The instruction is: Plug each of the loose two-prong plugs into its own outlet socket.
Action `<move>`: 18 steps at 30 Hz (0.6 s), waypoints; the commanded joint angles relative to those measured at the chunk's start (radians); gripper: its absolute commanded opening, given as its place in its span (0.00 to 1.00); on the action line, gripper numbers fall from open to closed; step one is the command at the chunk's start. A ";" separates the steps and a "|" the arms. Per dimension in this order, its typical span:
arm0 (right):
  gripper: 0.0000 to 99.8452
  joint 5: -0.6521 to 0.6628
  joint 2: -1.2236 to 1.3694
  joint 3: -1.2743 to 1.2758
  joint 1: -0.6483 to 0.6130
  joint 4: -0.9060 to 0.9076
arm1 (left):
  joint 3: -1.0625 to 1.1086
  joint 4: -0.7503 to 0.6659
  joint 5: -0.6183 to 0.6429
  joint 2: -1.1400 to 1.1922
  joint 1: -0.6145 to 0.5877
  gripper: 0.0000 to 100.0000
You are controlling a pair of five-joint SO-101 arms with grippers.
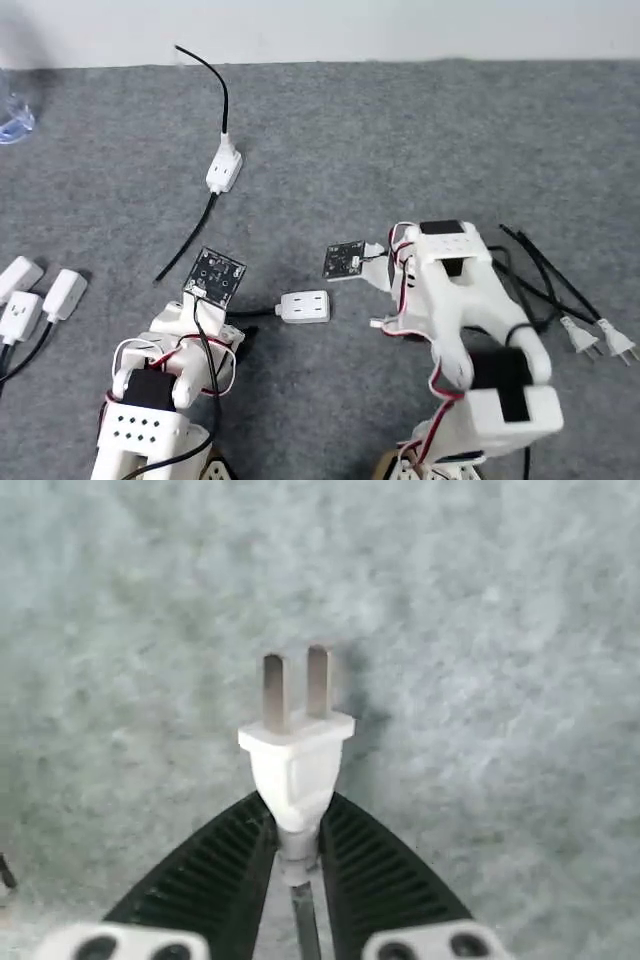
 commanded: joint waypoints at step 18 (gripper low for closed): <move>0.29 -0.141 0.022 -0.241 -0.048 0.107 | -0.008 -0.025 -0.009 -0.012 0.003 0.26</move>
